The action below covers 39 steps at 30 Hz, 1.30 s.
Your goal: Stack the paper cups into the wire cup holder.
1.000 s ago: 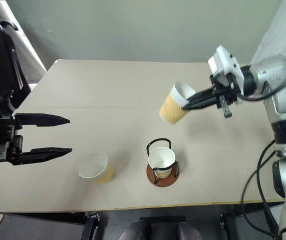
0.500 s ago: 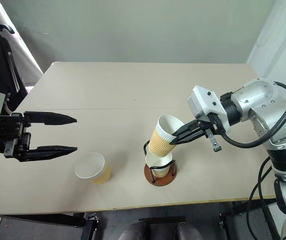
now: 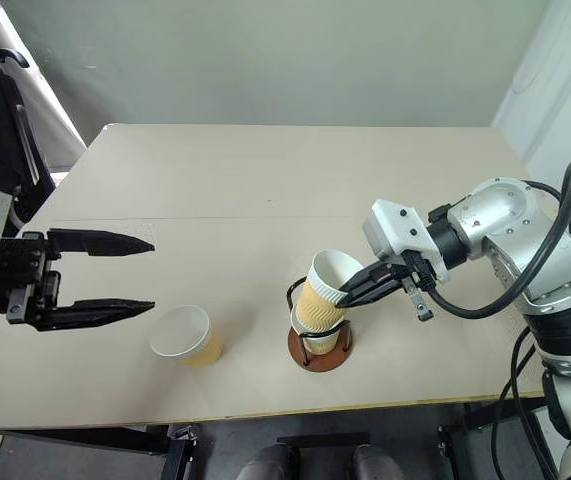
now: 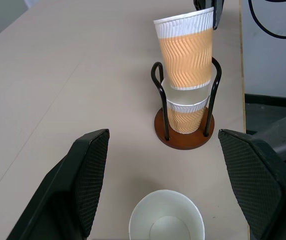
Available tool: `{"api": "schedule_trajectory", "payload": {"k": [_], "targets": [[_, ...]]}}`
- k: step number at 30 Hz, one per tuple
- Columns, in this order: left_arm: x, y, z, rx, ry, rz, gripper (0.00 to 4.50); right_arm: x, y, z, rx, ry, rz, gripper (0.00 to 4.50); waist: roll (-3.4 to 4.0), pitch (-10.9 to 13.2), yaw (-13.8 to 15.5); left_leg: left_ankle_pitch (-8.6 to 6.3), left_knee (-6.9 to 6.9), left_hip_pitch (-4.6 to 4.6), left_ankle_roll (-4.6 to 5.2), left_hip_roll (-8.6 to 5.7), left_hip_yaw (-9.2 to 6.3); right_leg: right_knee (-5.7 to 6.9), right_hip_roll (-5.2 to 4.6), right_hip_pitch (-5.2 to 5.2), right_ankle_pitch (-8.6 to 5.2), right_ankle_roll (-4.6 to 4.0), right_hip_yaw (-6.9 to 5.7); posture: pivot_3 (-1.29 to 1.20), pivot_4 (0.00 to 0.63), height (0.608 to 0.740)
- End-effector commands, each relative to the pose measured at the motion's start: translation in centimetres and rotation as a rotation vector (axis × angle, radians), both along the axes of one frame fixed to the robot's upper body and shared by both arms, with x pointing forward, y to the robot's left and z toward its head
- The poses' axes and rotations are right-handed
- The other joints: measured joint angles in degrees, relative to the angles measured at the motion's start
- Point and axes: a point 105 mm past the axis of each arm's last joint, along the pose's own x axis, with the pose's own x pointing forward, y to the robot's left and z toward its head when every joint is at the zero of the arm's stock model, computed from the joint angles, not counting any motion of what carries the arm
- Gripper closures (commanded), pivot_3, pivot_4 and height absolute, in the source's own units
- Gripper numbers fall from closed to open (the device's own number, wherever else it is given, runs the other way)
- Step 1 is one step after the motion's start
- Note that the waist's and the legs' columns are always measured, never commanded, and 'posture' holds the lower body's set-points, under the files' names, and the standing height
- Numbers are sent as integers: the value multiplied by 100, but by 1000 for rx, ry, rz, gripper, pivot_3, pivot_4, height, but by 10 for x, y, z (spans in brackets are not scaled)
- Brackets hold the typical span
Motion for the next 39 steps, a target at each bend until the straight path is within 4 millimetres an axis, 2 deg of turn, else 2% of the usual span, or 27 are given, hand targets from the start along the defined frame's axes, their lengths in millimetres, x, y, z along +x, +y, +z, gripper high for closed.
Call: {"api": "schedule_trajectory", "payload": {"k": [1,4,10,13,15,17,20,23,27,32,37,39], "targets": [[-3,0,9,19,-49,6,767,3,4,5,2,-44,-4,4097,1,0,0,0,0,0,0,0,0,0,0,0,0,0,0,0,150,740],[-3,1,8,31,-45,9,767,5,6,5,3,-45,-8,3275,0,0,0,0,0,-1,0,0,-1,0,0,-1,0,0,-1,0,150,740],[-2,-1,9,26,-43,-5,767,6,4,10,14,-60,-32,1061,0,0,1,0,0,-1,0,0,-1,0,0,0,0,0,0,0,150,740],[6,5,1,71,-10,30,767,5,-15,27,93,-11,-98,12,0,0,3,0,0,-1,0,0,-1,0,0,0,0,0,-1,0,150,740],[18,18,-14,167,12,104,767,-8,-34,56,274,115,-95,12,0,0,45,0,0,-3,0,-1,-1,-1,0,0,0,0,0,0,150,740],[28,30,-22,213,37,173,767,-31,-51,68,344,179,-54,12,-3,-1,106,1,-4,-3,-1,-4,-1,-8,-1,1,0,0,5,0,150,740],[46,48,-39,319,54,273,767,-53,-55,86,455,219,-32,12,-5,-2,134,4,-14,1,-9,-2,0,-14,0,0,-9,-10,5,0,150,740],[59,40,-52,303,61,269,767,-63,-54,100,550,225,-31,12,-5,-2,105,14,-24,6,-27,3,-2,-6,8,-5,-10,-15,7,0,150,740],[64,21,-70,290,121,210,767,-71,-52,92,525,265,-55,12,-6,-2,109,15,-29,9,-28,4,-4,-1,11,-5,-8,-15,6,0,150,740],[71,15,-91,353,155,222,767,-71,-50,65,385,236,-144,12,-6,-2,116,11,-26,-3,-21,3,-5,-9,11,-8,-9,-7,6,0,150,740],[76,20,-101,405,157,262,767,-63,-54,53,323,173,-219,12,-6,-2,114,8,-23,-4,-16,3,-5,-9,11,-7,-9,-1,7,0,150,740],[73,12,-102,386,170,230,767,-61,-57,49,301,163,-240,12,-6,-2,117,8,-21,-3,-16,3,-5,-8,12,-7,-7,3,7,0,150,740]]}}
